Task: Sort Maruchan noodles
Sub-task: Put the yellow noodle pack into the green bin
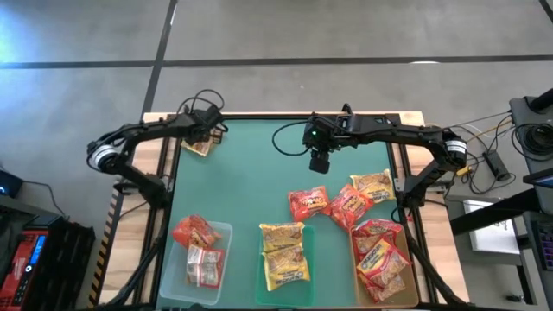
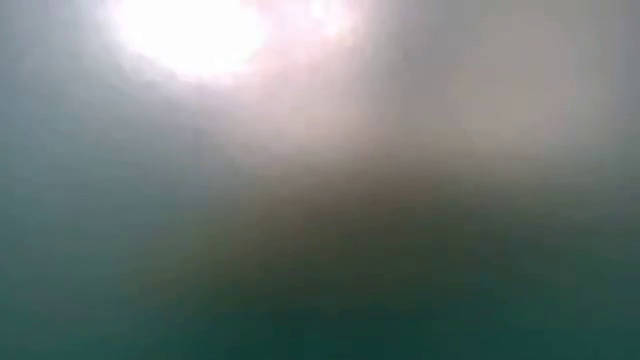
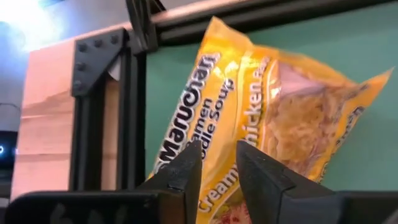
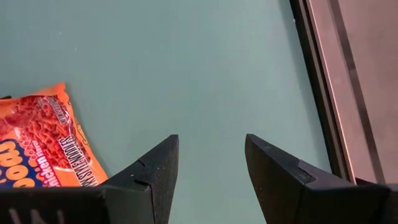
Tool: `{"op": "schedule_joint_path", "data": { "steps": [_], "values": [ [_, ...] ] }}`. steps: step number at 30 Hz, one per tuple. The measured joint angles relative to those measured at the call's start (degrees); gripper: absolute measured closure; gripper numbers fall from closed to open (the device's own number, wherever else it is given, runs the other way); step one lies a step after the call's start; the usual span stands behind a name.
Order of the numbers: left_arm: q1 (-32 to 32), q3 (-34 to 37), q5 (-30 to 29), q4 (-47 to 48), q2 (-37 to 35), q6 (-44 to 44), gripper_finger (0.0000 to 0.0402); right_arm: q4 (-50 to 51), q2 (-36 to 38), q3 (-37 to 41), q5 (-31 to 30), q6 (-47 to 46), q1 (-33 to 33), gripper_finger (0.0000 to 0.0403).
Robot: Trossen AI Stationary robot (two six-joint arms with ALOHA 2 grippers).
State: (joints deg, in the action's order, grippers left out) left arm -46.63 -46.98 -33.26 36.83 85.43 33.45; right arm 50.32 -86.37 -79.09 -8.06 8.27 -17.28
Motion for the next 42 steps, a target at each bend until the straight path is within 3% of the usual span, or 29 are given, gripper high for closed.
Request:
{"op": "schedule_joint_path", "data": {
  "steps": [4, 8, 23, 26, 31, 33, 37, 42],
  "values": [
    [-0.1, 0.0, 2.2, -1.8, 1.3, -1.8, 0.0328, 0.2, 0.0, 0.0, 0.0, 0.4, 0.0, 0.0229],
    [-0.1, 0.0, 7.9, -4.4, 1.8, -4.4, 0.0336, 0.2, 0.0, 0.0, 0.0, 0.3, 0.0, 0.0229],
    [3.8, -0.9, 39.1, -6.3, 0.6, -13.7, 0.0359, 0.0, 0.0, 0.0, 0.0, 0.8, 0.0, 0.0229],
    [4.5, -2.8, 34.8, -6.3, -1.1, -14.6, 0.0359, 0.0, 0.0, 0.0, 0.0, 0.9, 0.0, 0.0229],
    [4.3, -6.5, 11.6, -2.4, -3.8, -9.3, 0.036, -0.1, 0.0, 0.2, 0.0, 0.9, 0.0, 0.0229],
    [4.0, -7.8, 5.8, 2.6, -3.8, -7.4, 0.0361, -0.1, 0.0, 0.4, 0.1, 0.9, 0.0, 0.0229],
    [1.5, -9.1, 5.1, 8.7, -2.1, -5.4, 0.0361, -0.1, 0.0, 0.8, 0.1, 1.6, 0.0, 0.0229],
    [-0.7, -9.2, 8.2, 9.8, 1.4, -5.0, 0.0361, -0.1, 0.0, 1.6, 0.1, 1.3, 0.0, 0.0229]
  ]
}}
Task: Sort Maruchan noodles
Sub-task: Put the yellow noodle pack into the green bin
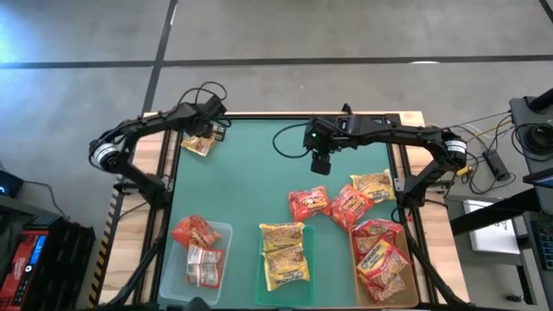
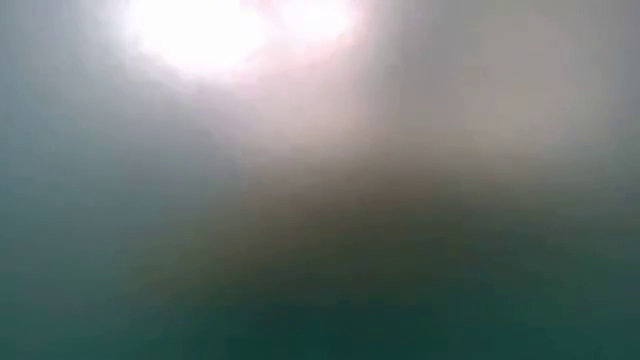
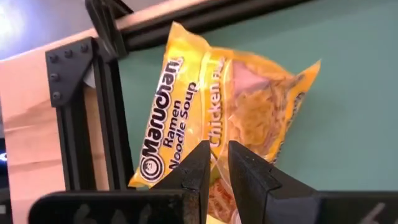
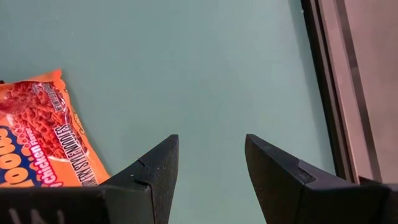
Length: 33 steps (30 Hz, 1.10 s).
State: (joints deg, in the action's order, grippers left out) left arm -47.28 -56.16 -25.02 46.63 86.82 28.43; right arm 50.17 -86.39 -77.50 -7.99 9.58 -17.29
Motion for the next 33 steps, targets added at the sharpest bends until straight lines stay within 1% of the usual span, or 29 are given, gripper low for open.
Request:
{"op": "schedule_joint_path", "data": {
  "steps": [5, 10, 11, 16, 19, 21, 22, 25, 26, 27, 30, 32, 33],
  "values": [
    [-2.0, 0.0, 0.0, 0.7, 3.6, 0.2, 0.0361, 0.0, 0.0, 1.5, 0.0, -0.6, 0.0, 0.0229],
    [-2.3, 0.0, 0.6, 1.4, 7.0, -1.0, 0.0361, 0.1, 0.0, 2.9, 0.0, -0.6, 0.0, 0.0229],
    [-2.3, 0.0, 1.2, 1.4, 7.5, -1.3, 0.0361, 0.1, 0.0, 3.0, 0.0, -0.6, 0.0, 0.0229],
    [-1.7, -0.3, 8.5, 1.5, 9.1, -6.2, 0.0362, 0.0, 0.0, 3.0, 0.0, -0.5, 0.0, 0.0229],
    [0.3, -0.3, 11.4, 1.7, 8.7, -7.1, 0.0362, 0.0, 0.0, 3.0, 0.0, -0.5, 0.0, 0.0229],
    [2.1, -0.2, 16.2, 2.4, 8.2, -7.7, 0.0361, 0.0, 0.0, 3.0, 0.0, -0.5, 0.0, 0.0229],
    [3.1, -0.3, 19.1, 2.4, 8.0, -8.1, 0.0361, 0.0, 0.0, 3.0, 0.0, -0.5, 0.0, 0.0229],
    [7.0, -0.8, 30.7, 2.0, 7.4, -10.2, 0.0361, -0.1, 0.0, 3.0, 0.0, -0.4, 0.0, 0.0229],
    [8.7, -1.1, 33.5, 2.0, 7.4, -11.2, 0.0361, -0.1, 0.0, 3.0, 0.0, 0.0, 0.0, 0.0229],
    [10.4, -1.6, 34.9, 2.0, 7.2, -12.1, 0.0361, -0.1, 0.0, 3.0, 0.0, 0.3, 0.0, 0.0229],
    [14.6, -3.6, 34.9, 1.9, 5.9, -13.7, 0.0361, -0.2, 0.0, 3.0, 0.0, 0.5, 0.0, 0.0229],
    [17.0, -5.2, 34.1, 1.9, 4.5, -14.1, 0.0361, -0.2, 0.0, 3.0, 0.0, 0.5, 0.0, 0.0229],
    [18.1, -6.1, 32.6, 1.9, 3.8, -14.2, 0.0361, -0.2, 0.0, 3.0, 0.0, 0.5, 0.0, 0.0229]
  ]
}}
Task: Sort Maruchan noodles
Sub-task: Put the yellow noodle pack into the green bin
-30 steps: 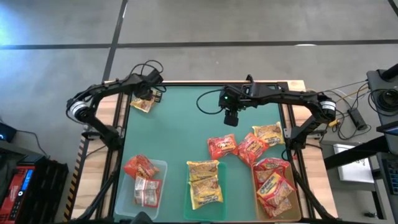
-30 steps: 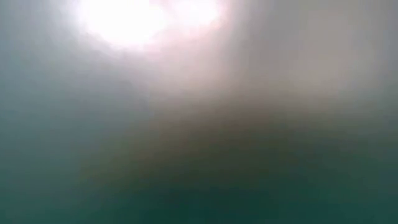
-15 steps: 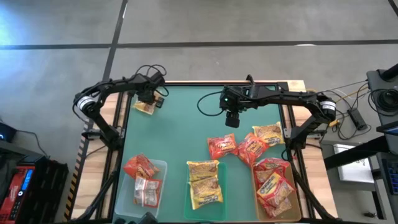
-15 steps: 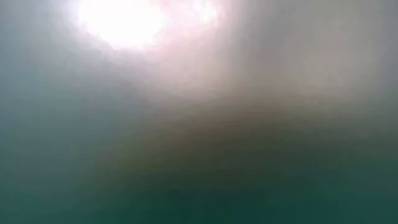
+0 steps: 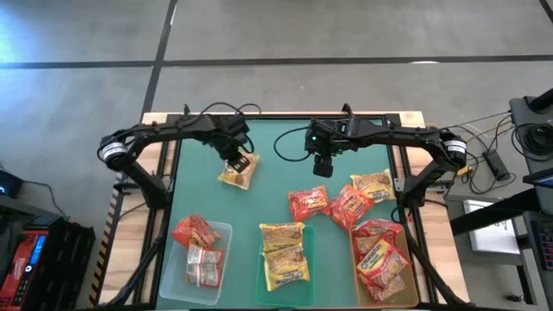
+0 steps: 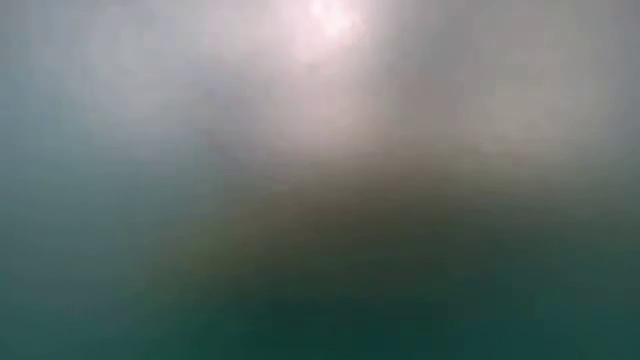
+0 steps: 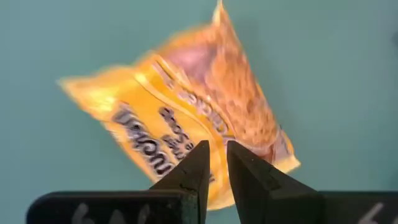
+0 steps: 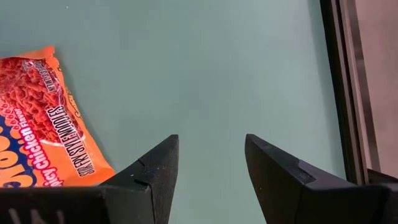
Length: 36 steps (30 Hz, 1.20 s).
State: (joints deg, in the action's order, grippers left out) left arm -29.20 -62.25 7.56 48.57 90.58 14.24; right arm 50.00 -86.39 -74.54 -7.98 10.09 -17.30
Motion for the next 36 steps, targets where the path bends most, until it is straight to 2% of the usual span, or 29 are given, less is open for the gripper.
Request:
{"op": "schedule_joint_path", "data": {
  "steps": [2, 4, 5, 6, 9, 12, 14, 17, 27, 30, 36],
  "values": [
    [1.8, -1.2, -6.6, 0.5, -1.8, 0.3, 0.0361, 0.0, 0.0, 0.0, 0.0, 0.0, 0.0, 0.0229],
    [3.1, -0.7, -16.8, 0.9, -3.4, 4.7, 0.0361, 0.0, 0.0, 0.0, 0.0, -0.5, 0.0, 0.0229],
    [3.2, -0.2, -20.0, 1.6, -3.7, 7.2, 0.0361, -0.1, 0.0, 0.0, 0.0, -1.0, 0.0, 0.0229],
    [3.1, 0.4, -20.4, 3.2, -3.8, 9.0, 0.0361, -0.2, 0.0, 0.0, 0.1, -1.4, 0.0, 0.0229],
    [3.8, 3.0, -17.5, 7.3, -3.9, 13.9, 0.0361, -1.5, 0.0, 0.4, 0.5, -2.0, 0.0, 0.0229],
    [6.7, 6.3, -12.8, 6.7, -4.1, 15.7, 0.0361, -2.9, 0.0, 1.8, 2.2, -2.0, 0.2, 0.0229],
    [9.2, 8.0, -12.5, 5.4, -4.1, 16.5, 0.0361, -4.6, 0.0, 3.3, 5.0, -2.0, 0.2, 0.0229],
    [11.4, 10.3, -12.9, 1.1, -4.1, 17.8, 0.0361, -7.3, 0.0, 5.9, 7.7, -2.6, 0.2, 0.0229],
    [11.7, 12.2, -13.1, -20.3, 0.7, 16.2, 0.0361, -21.6, 0.0, 15.2, 9.9, -7.6, 0.3, 0.0229],
    [11.8, 12.1, -9.8, -27.9, 2.9, 14.3, 0.0361, -25.2, 0.0, 17.4, 13.4, -7.6, 0.4, 0.0229],
    [13.6, 12.3, 5.1, -40.4, 2.7, 8.4, 0.0361, -31.6, 0.0, 19.6, 19.5, -9.6, 0.6, 0.0229]
  ]
}}
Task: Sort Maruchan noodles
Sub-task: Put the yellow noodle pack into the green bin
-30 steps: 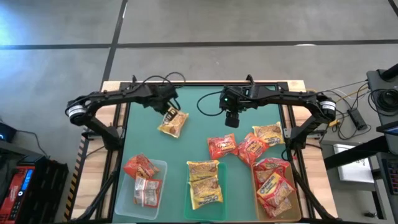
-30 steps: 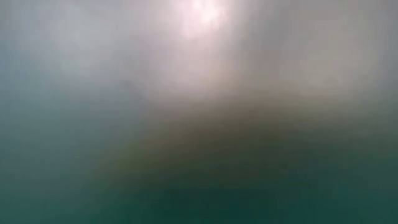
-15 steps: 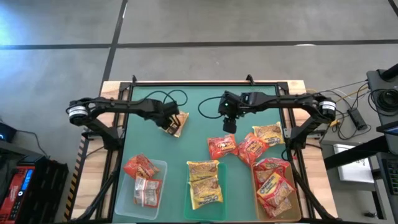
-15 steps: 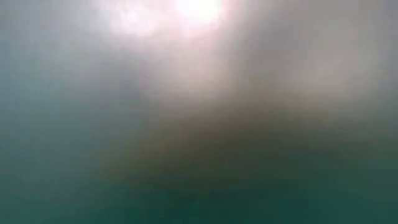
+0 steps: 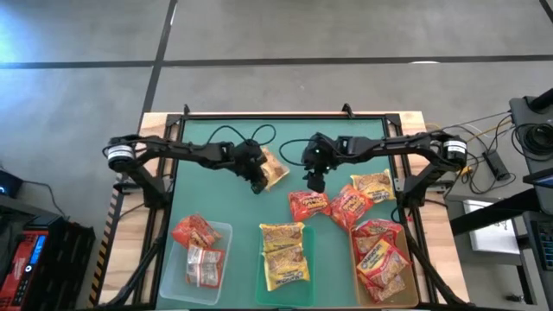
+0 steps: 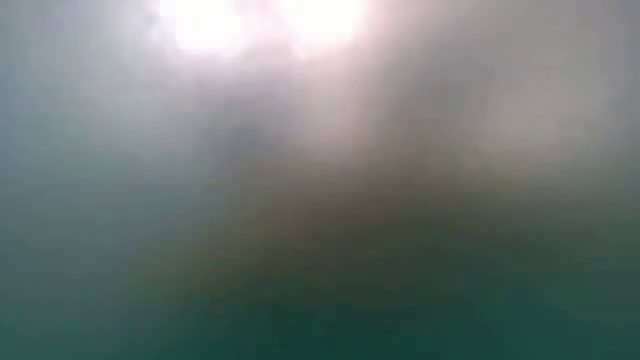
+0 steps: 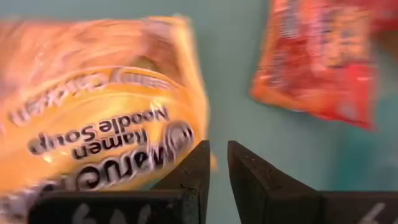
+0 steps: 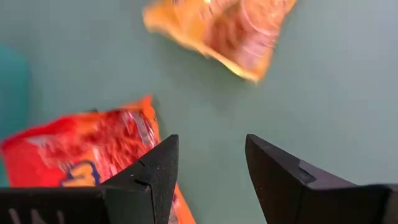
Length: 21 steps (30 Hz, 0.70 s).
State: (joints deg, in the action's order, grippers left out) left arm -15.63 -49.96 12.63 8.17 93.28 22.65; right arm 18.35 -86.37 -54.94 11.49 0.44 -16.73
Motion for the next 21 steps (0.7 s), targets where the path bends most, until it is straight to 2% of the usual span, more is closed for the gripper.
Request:
{"op": "schedule_joint_path", "data": {
  "steps": [2, 3, 7, 9, 13, 18, 21],
  "values": [
    [0.3, 0.0, -0.7, 2.1, -2.0, -0.3, 0.0361, -2.1, 0.0, 0.5, 0.5, -0.6, 0.0, 0.0229],
    [0.3, 0.0, -3.3, 4.2, -2.9, -0.3, 0.0361, -2.9, 0.0, 0.8, 0.5, -0.9, 0.0, 0.0229],
    [0.3, 0.3, -23.1, 12.1, -5.4, 5.1, 0.0361, -3.8, 0.0, 1.1, 0.5, -2.0, 0.0, 0.0229],
    [0.2, 0.8, -28.1, 12.5, -5.4, 7.9, 0.0361, -3.9, 0.0, 0.8, 0.5, -2.0, 0.0, 0.0229],
    [1.2, 1.8, -27.5, 7.2, -4.0, 7.7, 0.0361, -4.2, 0.0, -0.7, 0.5, -2.6, 0.0, 0.0229],
    [1.8, 2.5, -27.5, 6.9, -1.6, 7.7, 0.0361, -4.2, 0.0, -1.5, 0.4, -5.8, 0.0, 0.0229],
    [2.4, 3.1, -26.8, 5.2, -0.2, 7.7, 0.0361, -5.4, 0.0, -1.5, -2.3, -7.0, 0.0, 0.0229]
  ]
}}
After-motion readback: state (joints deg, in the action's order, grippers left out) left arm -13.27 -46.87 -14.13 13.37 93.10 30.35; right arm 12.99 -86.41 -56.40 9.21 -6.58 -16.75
